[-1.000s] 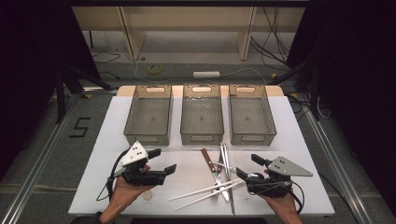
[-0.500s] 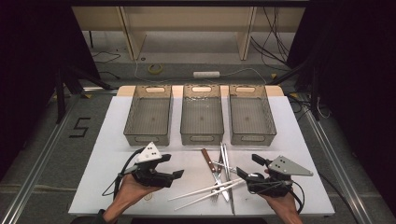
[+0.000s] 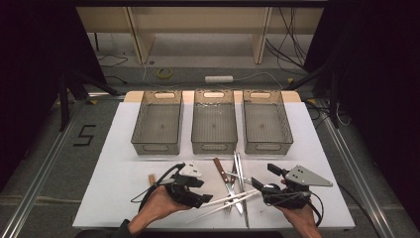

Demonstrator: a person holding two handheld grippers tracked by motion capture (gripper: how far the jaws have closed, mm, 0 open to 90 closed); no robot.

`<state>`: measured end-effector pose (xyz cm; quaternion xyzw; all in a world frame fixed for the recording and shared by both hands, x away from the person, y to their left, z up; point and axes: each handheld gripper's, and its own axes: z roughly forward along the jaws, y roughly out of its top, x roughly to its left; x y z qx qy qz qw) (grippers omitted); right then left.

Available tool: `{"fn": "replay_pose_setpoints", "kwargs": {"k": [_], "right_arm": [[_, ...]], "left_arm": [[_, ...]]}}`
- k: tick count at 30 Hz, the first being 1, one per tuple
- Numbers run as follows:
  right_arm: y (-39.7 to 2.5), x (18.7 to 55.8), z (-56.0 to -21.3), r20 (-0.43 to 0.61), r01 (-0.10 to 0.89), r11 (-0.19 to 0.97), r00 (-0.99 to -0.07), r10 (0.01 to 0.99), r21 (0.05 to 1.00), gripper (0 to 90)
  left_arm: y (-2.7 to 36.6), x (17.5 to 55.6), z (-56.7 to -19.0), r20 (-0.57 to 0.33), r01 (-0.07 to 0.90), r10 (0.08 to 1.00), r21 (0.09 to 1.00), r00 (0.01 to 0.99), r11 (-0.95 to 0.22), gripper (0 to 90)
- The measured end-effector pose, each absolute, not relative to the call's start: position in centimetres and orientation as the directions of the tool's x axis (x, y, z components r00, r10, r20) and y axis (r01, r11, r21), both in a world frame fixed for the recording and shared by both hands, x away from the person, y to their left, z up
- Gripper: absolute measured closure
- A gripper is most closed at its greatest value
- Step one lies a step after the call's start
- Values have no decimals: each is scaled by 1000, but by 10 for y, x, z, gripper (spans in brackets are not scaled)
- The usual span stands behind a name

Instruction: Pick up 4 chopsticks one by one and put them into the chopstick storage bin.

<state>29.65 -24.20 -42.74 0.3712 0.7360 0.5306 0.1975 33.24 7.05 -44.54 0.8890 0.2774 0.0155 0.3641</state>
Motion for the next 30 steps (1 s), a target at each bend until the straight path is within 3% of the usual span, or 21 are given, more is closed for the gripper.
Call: {"fn": "replay_pose_setpoints", "kwargs": {"k": [13, 30], "right_arm": [[-241, 296, -427, 105, 338, 162, -648, 754, 927, 257], [-241, 297, -428, 104, 337, 163, -650, 753, 927, 258]], "left_arm": [[47, 333, -458, -164, 440, 430, 576, 888, -688, 570], [39, 334, -466, -134, 398, 392, 543, 910, -739, 665]]}}
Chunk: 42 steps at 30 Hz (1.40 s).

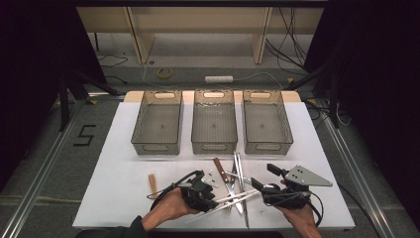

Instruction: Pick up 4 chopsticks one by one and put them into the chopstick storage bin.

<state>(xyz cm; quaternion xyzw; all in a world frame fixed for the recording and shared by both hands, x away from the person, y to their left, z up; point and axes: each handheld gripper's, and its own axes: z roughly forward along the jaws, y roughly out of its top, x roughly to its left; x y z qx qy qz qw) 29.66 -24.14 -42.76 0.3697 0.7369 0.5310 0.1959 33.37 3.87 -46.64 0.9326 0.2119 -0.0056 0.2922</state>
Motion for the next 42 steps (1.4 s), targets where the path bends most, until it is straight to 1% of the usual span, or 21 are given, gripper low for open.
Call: {"fn": "replay_pose_setpoints", "kwargs": {"k": [10, 25, 26, 28, 29, 36, 42], "right_arm": [[-241, 296, -428, 103, 336, 162, -649, 754, 928, 259], [-242, 297, -428, 103, 337, 163, -649, 753, 927, 259], [-241, 297, -428, 105, 336, 160, -649, 754, 928, 260], [-241, 296, -428, 104, 336, 162, -650, 753, 928, 259], [-241, 297, -428, 104, 336, 162, -650, 753, 928, 259], [-241, 296, -427, 102, 335, 163, -650, 753, 928, 260], [-242, 296, -427, 102, 335, 164, -651, 752, 928, 260]], "left_arm": [[34, 332, -470, -114, 375, 373, 521, 921, -767, 700], [32, 333, -471, -74, 340, 353, 511, 933, -790, 785], [31, 333, -471, -67, 335, 352, 512, 934, -791, 805], [31, 332, -471, -56, 325, 347, 515, 936, -793, 809], [31, 331, -471, -50, 317, 341, 516, 939, -796, 828], [31, 329, -470, -19, 280, 320, 536, 947, -796, 839], [34, 329, -464, -3, 270, 325, 564, 946, -780, 841]]}}
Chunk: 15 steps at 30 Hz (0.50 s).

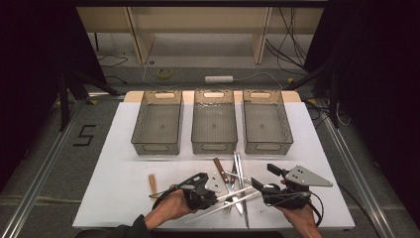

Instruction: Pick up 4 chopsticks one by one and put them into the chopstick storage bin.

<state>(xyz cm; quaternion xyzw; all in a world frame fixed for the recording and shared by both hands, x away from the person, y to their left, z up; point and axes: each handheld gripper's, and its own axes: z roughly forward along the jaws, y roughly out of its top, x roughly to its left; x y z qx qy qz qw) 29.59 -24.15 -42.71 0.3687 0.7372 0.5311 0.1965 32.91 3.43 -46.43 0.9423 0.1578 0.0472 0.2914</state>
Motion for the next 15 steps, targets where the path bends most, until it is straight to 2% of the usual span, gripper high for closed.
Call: {"fn": "replay_pose_setpoints", "kwargs": {"k": [7, 15], "right_arm": [[-242, 296, -427, 102, 334, 161, -650, 753, 929, 260], [-243, 296, -426, 102, 330, 157, -647, 756, 931, 260]], "left_arm": [[38, 328, -454, 23, 247, 321, 588, 947, -770, 841], [52, 334, -439, 25, 271, 369, 634, 929, -724, 841]]}}
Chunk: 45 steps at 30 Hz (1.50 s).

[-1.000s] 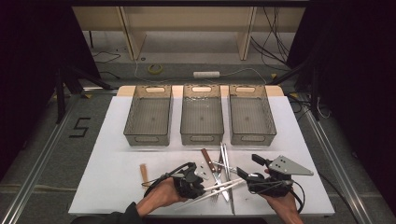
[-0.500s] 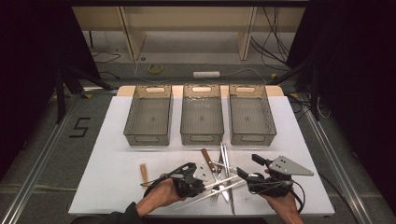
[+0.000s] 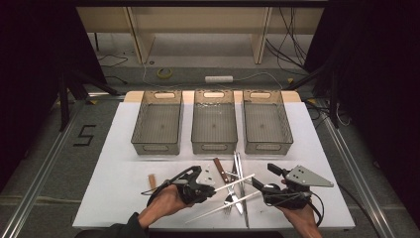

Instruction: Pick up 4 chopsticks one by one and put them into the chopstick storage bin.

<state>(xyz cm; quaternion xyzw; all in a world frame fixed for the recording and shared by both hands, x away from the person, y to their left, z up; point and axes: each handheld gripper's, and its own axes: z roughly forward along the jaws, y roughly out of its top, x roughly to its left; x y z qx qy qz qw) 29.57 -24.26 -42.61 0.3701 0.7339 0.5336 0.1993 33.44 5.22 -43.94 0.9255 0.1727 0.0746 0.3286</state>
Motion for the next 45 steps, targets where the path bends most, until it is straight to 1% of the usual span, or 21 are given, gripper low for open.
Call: {"fn": "replay_pose_setpoints", "kwargs": {"k": [13, 22, 32, 45], "right_arm": [[-243, 296, -426, 103, 334, 158, -646, 757, 929, 260], [-244, 297, -427, 115, 341, 147, -640, 760, 929, 260], [-245, 298, -428, 118, 344, 143, -635, 764, 928, 260], [-246, 298, -428, 124, 348, 137, -633, 764, 927, 260]], "left_arm": [[88, 355, -418, 20, 330, 481, 703, 876, -630, 841], [124, 379, -402, 6, 399, 614, 755, 789, -520, 841], [154, 409, -389, -6, 445, 713, 785, 701, -431, 841], [181, 446, -382, -32, 486, 796, 807, 604, -336, 841]]}}
